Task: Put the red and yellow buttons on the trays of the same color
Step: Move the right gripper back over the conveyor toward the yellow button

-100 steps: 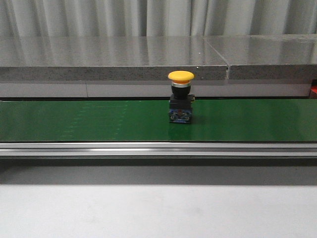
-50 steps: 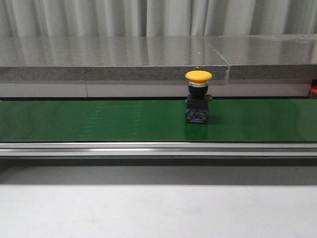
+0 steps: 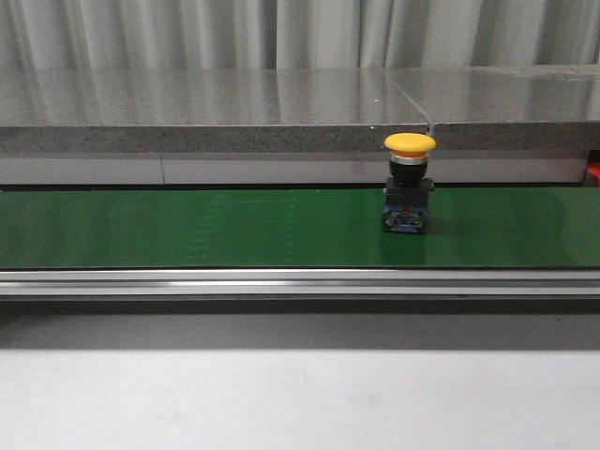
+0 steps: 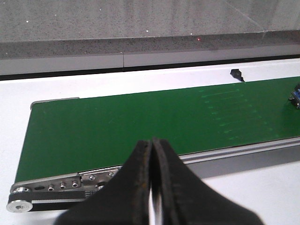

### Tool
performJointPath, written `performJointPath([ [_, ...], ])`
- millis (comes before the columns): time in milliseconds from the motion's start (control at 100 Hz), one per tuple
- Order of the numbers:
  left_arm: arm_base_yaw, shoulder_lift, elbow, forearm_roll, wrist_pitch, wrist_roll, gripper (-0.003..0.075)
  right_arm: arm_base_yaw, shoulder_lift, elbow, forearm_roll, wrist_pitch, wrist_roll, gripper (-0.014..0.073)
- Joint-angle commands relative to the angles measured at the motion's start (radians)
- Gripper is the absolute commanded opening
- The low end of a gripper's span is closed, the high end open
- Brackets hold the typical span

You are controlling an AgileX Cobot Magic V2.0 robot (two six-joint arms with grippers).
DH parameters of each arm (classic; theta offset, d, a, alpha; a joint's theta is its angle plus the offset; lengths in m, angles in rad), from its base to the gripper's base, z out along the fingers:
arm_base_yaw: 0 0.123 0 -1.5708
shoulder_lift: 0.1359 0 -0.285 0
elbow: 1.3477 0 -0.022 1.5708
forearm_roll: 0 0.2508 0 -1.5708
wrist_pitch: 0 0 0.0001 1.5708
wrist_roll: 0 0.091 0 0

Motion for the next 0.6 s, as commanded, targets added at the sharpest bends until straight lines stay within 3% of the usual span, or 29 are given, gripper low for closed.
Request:
performJointPath([
  [0,-0.007,0.009,-0.025,-0.012,-0.083,-0.002,-0.0019,-0.007,-0.103,-0.054,0.023,-0.012,-0.002,0.0594],
  [470,-0.007,0.009,-0.025,-0.012,-0.083,-0.002,-0.0019,-0.004,-0.344,-0.077,0.027,0.188,-0.002,0.0594],
  [590,-0.007,0.009,-0.025,-0.012,-0.083,-0.002,-0.0019,0.002,-0.433,-0.017,0.070,0.208,-0.010,0.0594],
])
